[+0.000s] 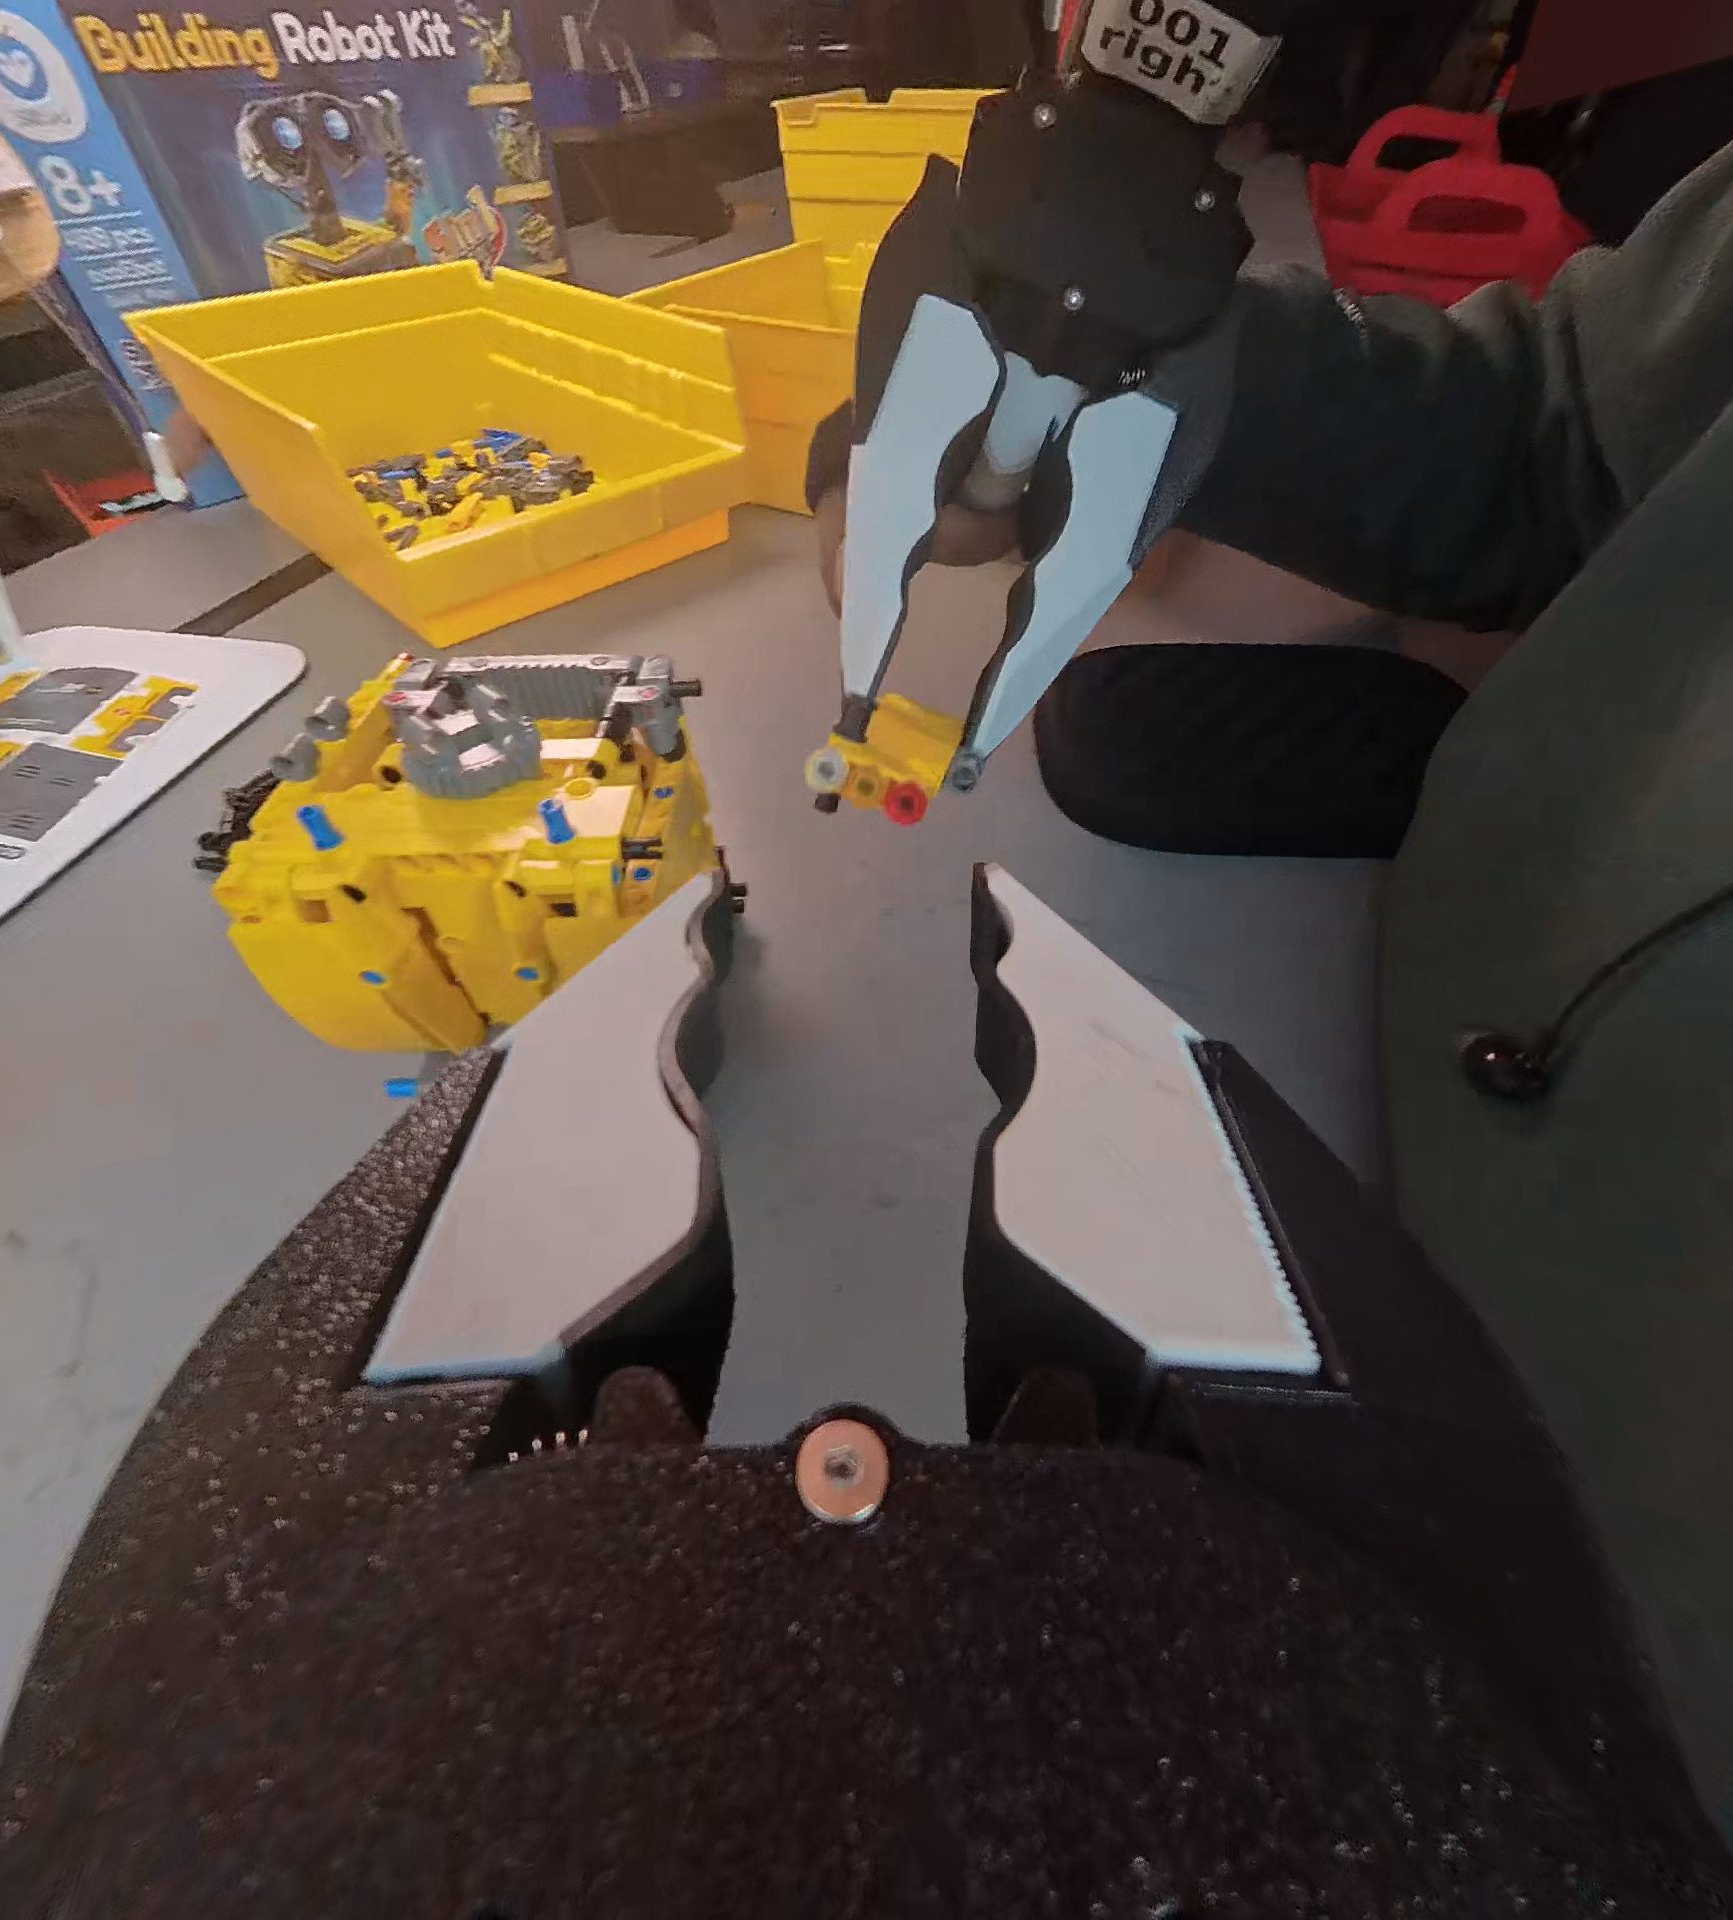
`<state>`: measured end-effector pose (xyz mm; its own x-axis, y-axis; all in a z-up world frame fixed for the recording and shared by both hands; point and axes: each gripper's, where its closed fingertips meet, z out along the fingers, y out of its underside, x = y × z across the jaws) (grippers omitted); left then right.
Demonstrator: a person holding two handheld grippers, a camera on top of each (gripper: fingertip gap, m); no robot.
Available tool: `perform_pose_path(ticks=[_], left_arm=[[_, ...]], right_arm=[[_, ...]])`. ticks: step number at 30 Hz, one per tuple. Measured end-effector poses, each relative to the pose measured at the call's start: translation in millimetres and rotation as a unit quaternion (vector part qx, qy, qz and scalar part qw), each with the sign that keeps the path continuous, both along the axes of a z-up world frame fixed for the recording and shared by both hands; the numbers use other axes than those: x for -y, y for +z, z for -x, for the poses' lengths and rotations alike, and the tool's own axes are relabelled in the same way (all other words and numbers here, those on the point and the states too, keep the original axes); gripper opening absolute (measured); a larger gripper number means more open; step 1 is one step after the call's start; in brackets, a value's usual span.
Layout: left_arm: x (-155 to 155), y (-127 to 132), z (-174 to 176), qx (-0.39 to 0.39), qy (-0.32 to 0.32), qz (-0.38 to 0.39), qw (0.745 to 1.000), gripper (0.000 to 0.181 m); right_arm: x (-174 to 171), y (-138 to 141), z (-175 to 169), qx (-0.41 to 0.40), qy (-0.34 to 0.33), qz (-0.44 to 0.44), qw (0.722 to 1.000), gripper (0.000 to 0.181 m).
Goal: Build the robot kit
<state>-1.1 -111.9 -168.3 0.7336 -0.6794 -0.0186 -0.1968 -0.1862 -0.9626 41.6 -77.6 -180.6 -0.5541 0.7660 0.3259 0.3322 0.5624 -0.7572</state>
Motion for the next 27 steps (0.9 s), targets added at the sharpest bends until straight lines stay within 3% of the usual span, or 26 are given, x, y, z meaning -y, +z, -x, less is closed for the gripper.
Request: perform_pose_path(ticks=[2, 4, 8, 11, 13, 15, 22, 27], left_arm=[[4, 0, -17, 0.031, -0.034, 0.028, 0.999, 0.045], [7, 2, -28, 0.059, -0.056, 0.046, 0.996, 0.03], [3, -1, -22, 0.09, -0.049, 0.084, 0.991, 0.028], [2, 0, -13, 0.121, -0.046, 0.096, 0.987, 0.028], [0, 6, -4, 0.158, -0.042, 0.094, 0.982, 0.028], [1, 14, 4, 0.179, -0.042, 0.084, 0.979, 0.027], [10, 45, 40, 0.188, -0.014, 0.01, 0.982, 0.027], [9, 53, 57, 0.198, 0.017, -0.012, 0.98, 0.027]], right_arm=[[14, 2, 6, -0.022, 0.016, -0.028, 0.999, 0.026], [22, 1, 10, -0.031, 0.023, -0.059, 0.997, 0.025], [19, 0, 16, -0.043, 0.015, -0.116, 0.992, 0.025], [9, 21, 17, -0.065, 0.006, -0.078, 0.995, 0.027], [-9, 36, 19, -0.054, -0.017, -0.048, 0.997, 0.039], [-32, 42, 28, -0.069, -0.051, -0.095, 0.992, 0.038], [-53, -1, 58, -0.023, -0.075, -0.163, 0.984, 0.014], [-44, 3, 58, 0.015, -0.048, -0.184, 0.982, 0.009]])
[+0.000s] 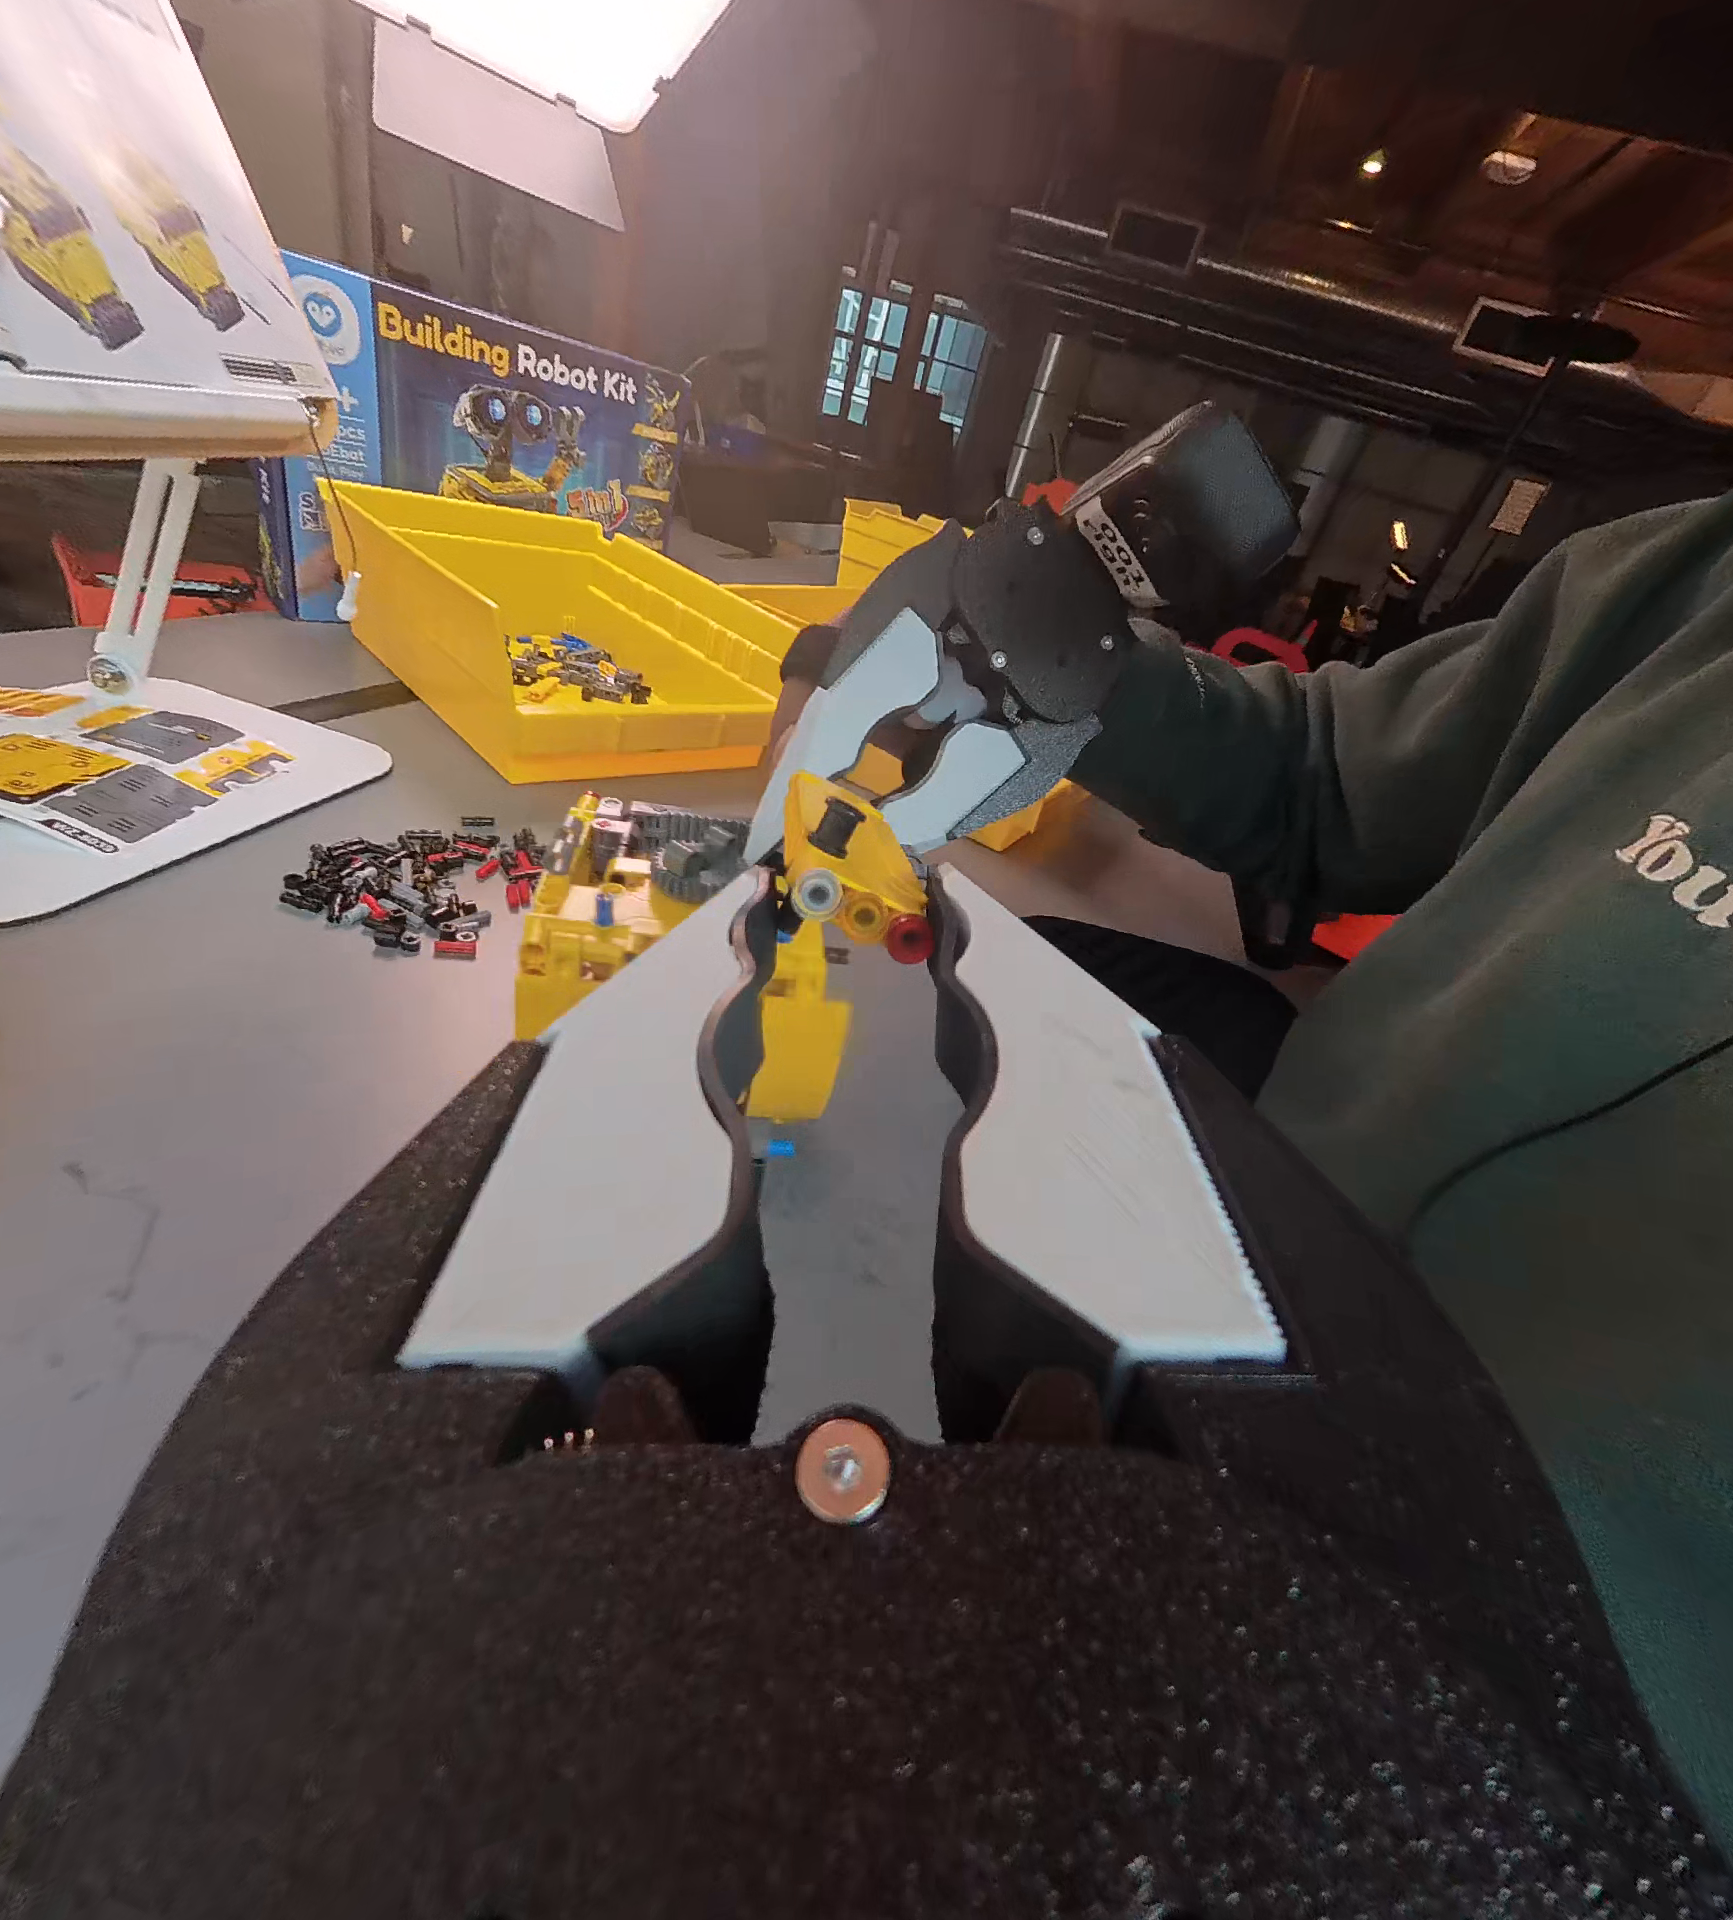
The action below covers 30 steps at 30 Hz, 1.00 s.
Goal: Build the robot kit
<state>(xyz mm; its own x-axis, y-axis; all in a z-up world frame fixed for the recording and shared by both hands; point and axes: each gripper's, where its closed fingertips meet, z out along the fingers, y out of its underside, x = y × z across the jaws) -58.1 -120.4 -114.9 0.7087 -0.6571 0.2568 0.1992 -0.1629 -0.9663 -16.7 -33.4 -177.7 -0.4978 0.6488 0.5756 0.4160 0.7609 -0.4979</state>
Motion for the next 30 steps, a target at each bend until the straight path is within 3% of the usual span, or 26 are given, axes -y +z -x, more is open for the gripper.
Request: perform_pose_path(ticks=[4, 9, 15, 19, 24, 30], left_arm=[[2, 12, 8, 0.019, 0.011, -0.019, 1.0, 0.027], [1, 11, 6, 0.037, 0.003, -0.016, 0.999, 0.027], [-1, 2, -2, 0.032, -0.007, -0.003, 0.999, 0.027], [-6, -6, -5, 0.043, -0.015, 0.017, 0.999, 0.027], [-10, -14, -11, 0.056, -0.027, 0.035, 0.997, 0.027], [-14, -12, -16, 0.09, -0.047, 0.044, 0.994, 0.027]], right_arm=[[23, 13, -24, 0.102, -0.023, 0.12, 0.987, 0.009], [51, 3, -46, 0.236, -0.07, 0.287, 0.926, 0.009], [30, -15, -26, 0.254, -0.094, 0.346, 0.898, 0.008], [19, -22, -13, 0.249, -0.089, 0.374, 0.889, 0.01], [19, -13, -13, 0.206, -0.057, 0.373, 0.903, 0.025], [19, 40, -21, 0.005, 0.021, 0.317, 0.948, 0.038]])
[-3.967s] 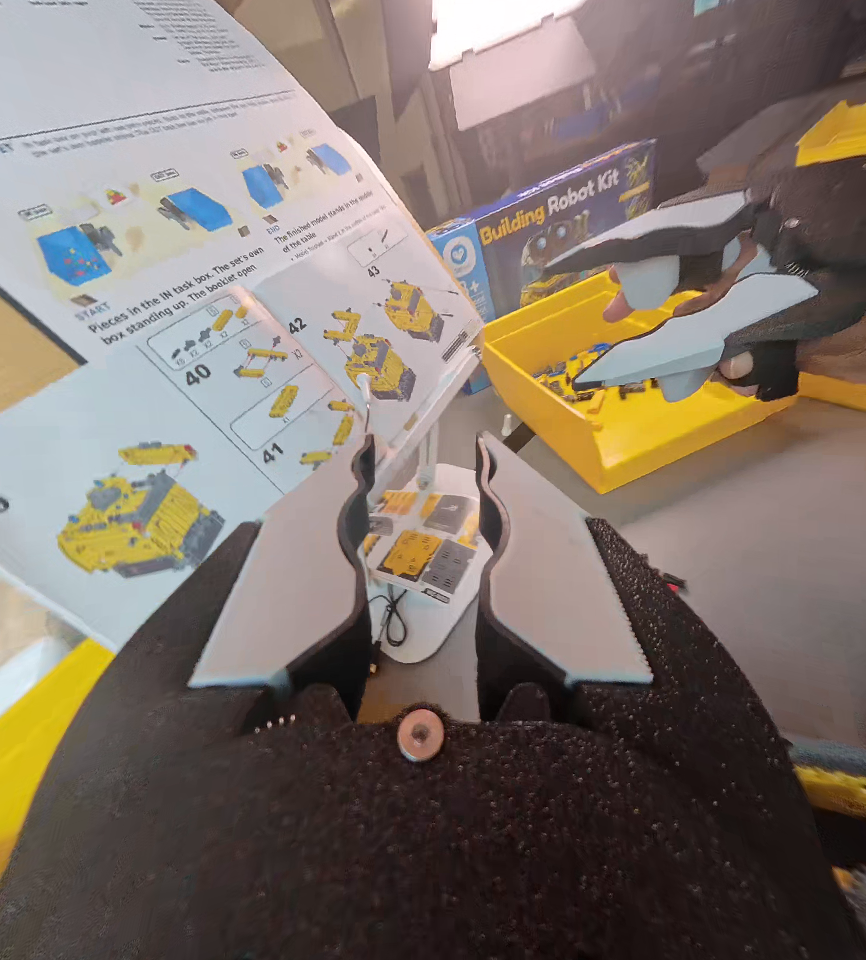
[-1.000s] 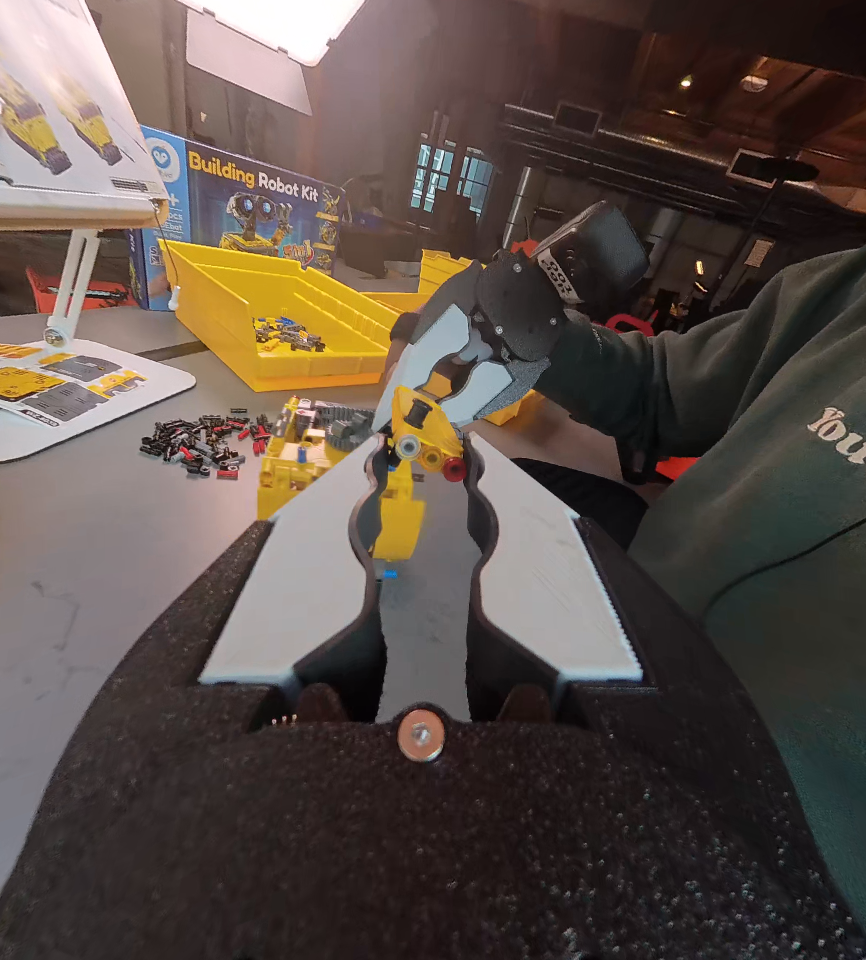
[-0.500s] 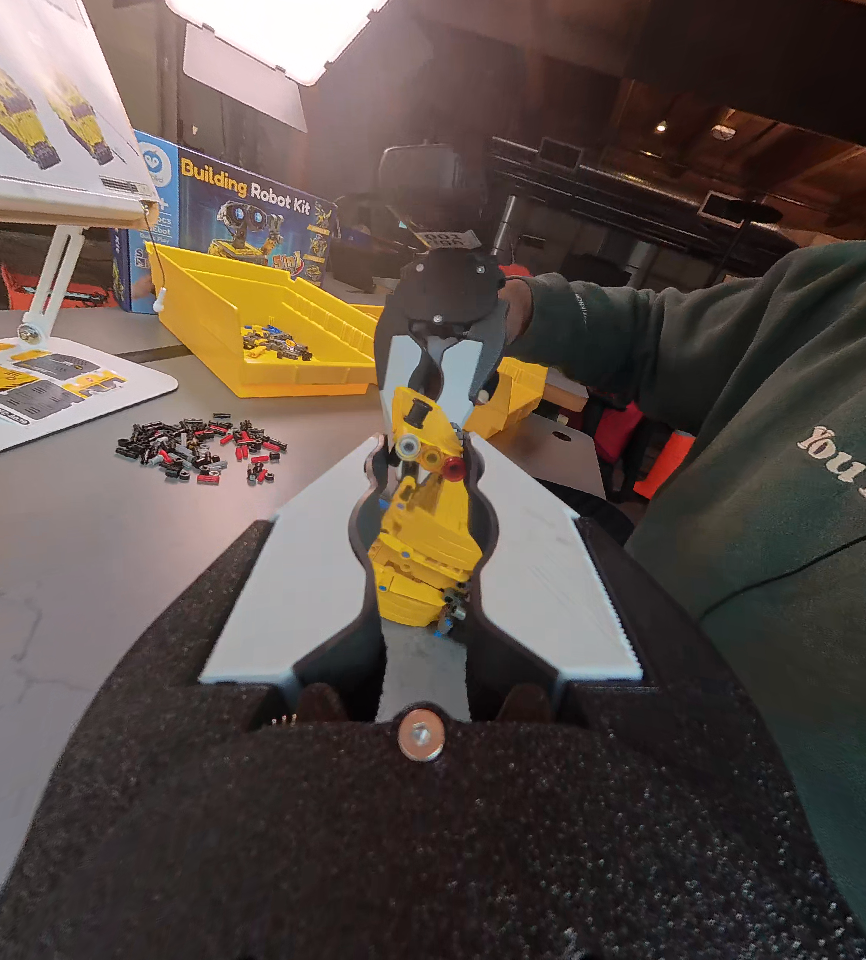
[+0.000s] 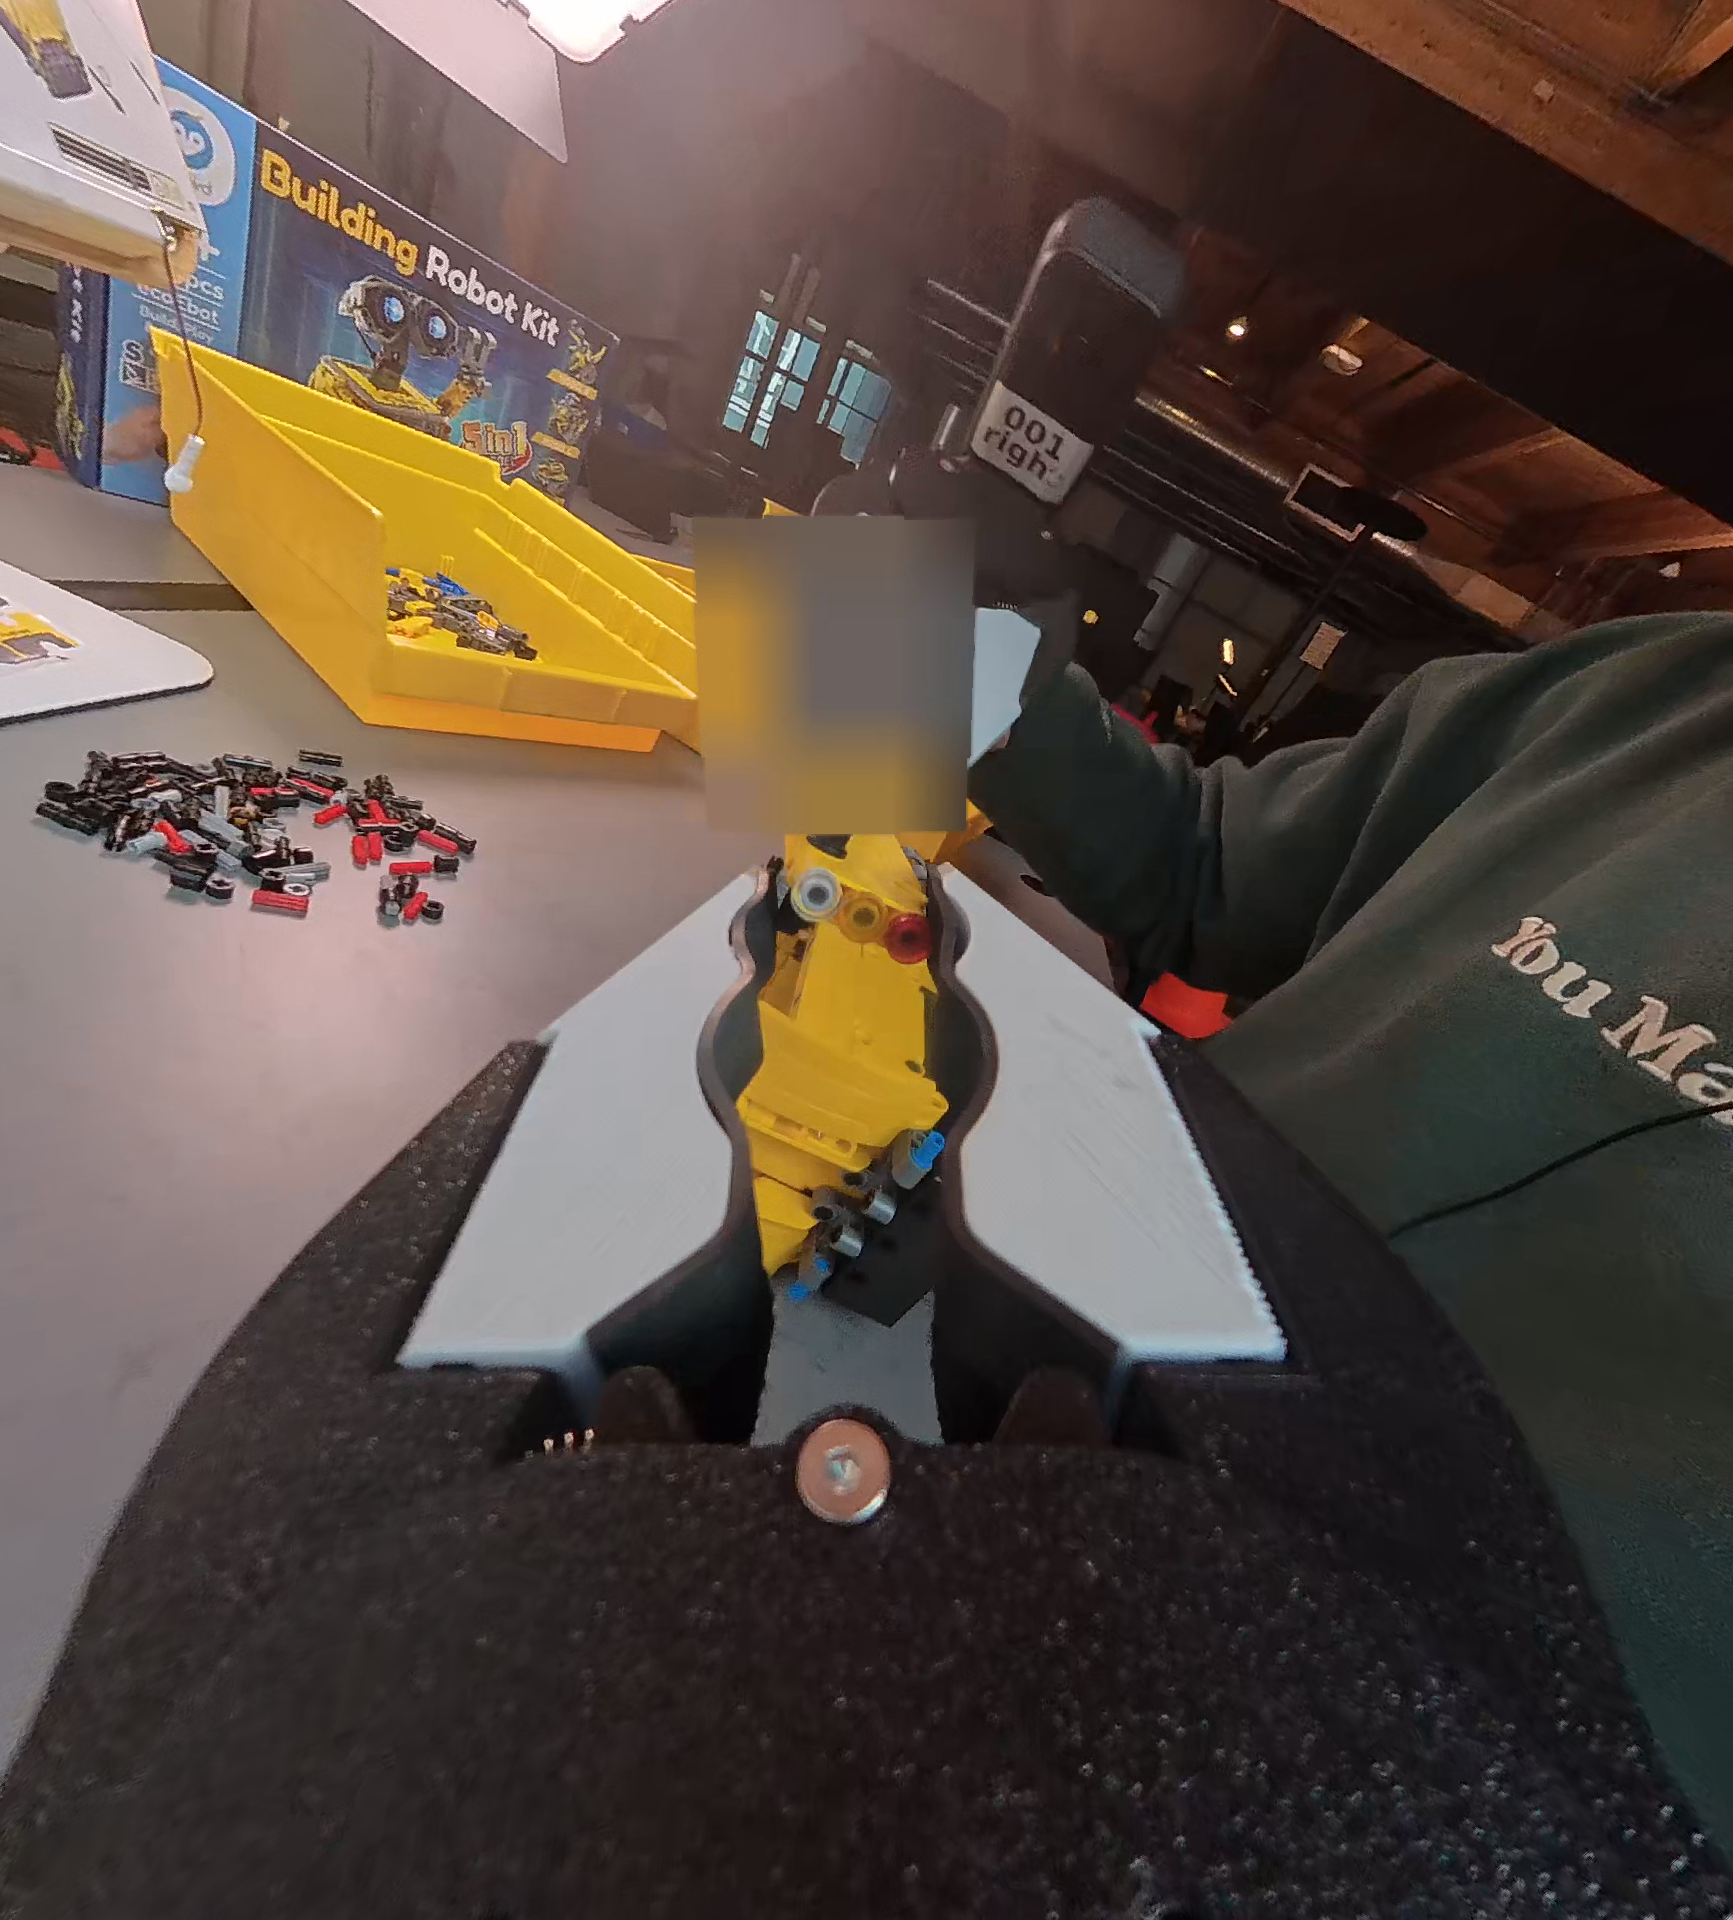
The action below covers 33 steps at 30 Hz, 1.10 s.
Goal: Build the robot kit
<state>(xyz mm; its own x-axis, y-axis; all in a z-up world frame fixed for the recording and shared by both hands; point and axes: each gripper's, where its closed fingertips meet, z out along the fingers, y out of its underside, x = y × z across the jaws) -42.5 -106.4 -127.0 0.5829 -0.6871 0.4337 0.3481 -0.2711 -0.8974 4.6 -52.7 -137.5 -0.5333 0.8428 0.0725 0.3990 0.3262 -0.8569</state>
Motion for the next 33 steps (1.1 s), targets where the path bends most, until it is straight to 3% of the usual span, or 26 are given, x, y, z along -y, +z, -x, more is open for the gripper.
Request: perform_pose_path(ticks=[3, 6, 12, 21, 33], left_arm=[[-5, 6, -8, 0.033, -0.021, 0.004, 0.999, 0.027], [-10, 11, -18, 0.059, -0.049, 0.016, 0.997, 0.027], [-20, 19, -30, 0.074, -0.099, 0.024, 0.992, 0.027], [-31, 15, -23, 0.107, -0.102, 0.034, 0.988, 0.027], [-31, 3, -15, 0.146, -0.109, 0.064, 0.981, 0.027]], right_arm=[[8, 19, 2, -0.121, -0.022, -0.051, 0.991, 0.047], [10, 19, 7, -0.181, -0.042, -0.114, 0.976, 0.045], [5, 10, 7, -0.17, -0.03, -0.132, 0.976, 0.017], [-5, 14, 14, -0.184, -0.03, -0.092, 0.978, 0.025], [-2, 13, 13, -0.196, -0.015, -0.106, 0.975, 0.034]])
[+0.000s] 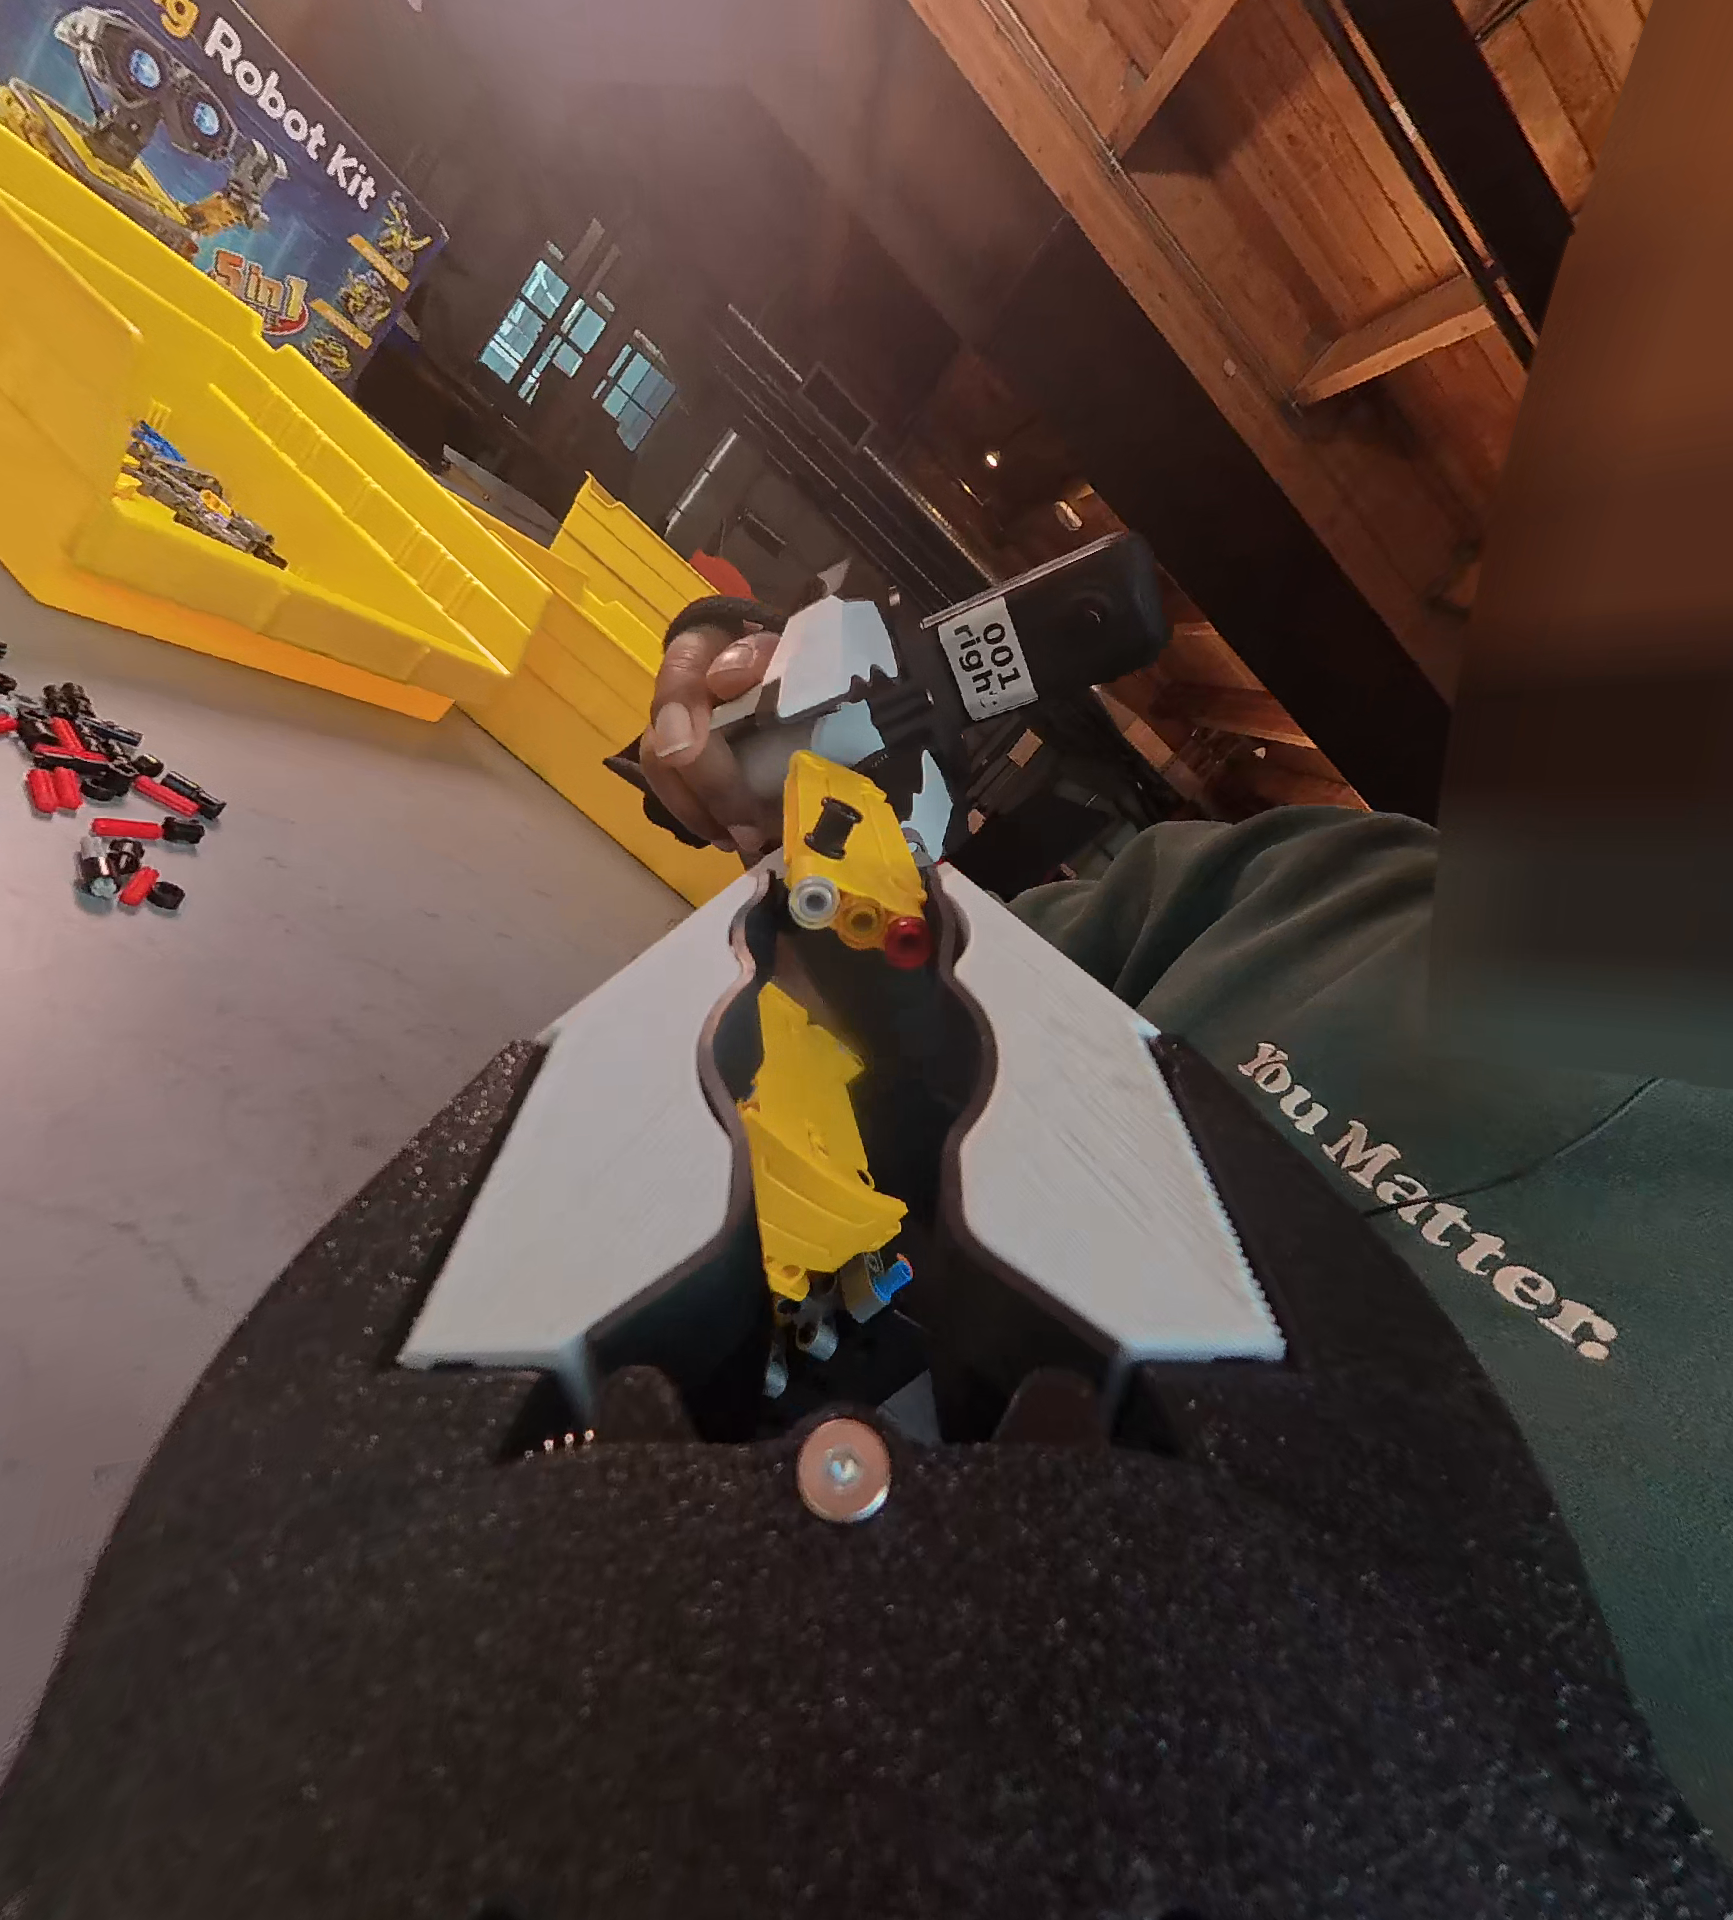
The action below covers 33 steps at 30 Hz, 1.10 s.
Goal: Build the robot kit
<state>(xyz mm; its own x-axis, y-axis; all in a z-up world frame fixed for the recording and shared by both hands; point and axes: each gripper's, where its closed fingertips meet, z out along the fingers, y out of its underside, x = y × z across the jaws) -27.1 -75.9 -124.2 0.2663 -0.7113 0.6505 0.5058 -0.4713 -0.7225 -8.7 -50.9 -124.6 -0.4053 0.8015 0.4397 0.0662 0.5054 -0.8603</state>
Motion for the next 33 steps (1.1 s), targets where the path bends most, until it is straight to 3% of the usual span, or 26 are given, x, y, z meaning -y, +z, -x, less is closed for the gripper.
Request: perform_pose_path(ticks=[11, 17, 23, 28, 33], left_arm=[[4, -12, -12, -0.125, 0.026, -0.06, 0.99, 0.027], [3, -20, -10, -0.205, 0.048, -0.086, 0.974, 0.03], [5, -21, 9, -0.237, 0.073, -0.096, 0.964, 0.035], [7, -34, 4, -0.28, 0.058, -0.097, 0.953, 0.038], [9, -46, -4, -0.312, 0.041, -0.097, 0.944, 0.029]], right_arm=[[10, -11, -7, 0.098, 0.044, 0.126, 0.986, 0.025], [5, -18, -10, 0.118, 0.048, 0.129, 0.984, 0.025], [-12, -16, -20, 0.123, 0.052, 0.141, 0.981, 0.025], [-1, -33, -20, 0.151, 0.07, 0.126, 0.978, 0.025], [2, -43, -20, 0.167, 0.071, 0.115, 0.977, 0.025]])
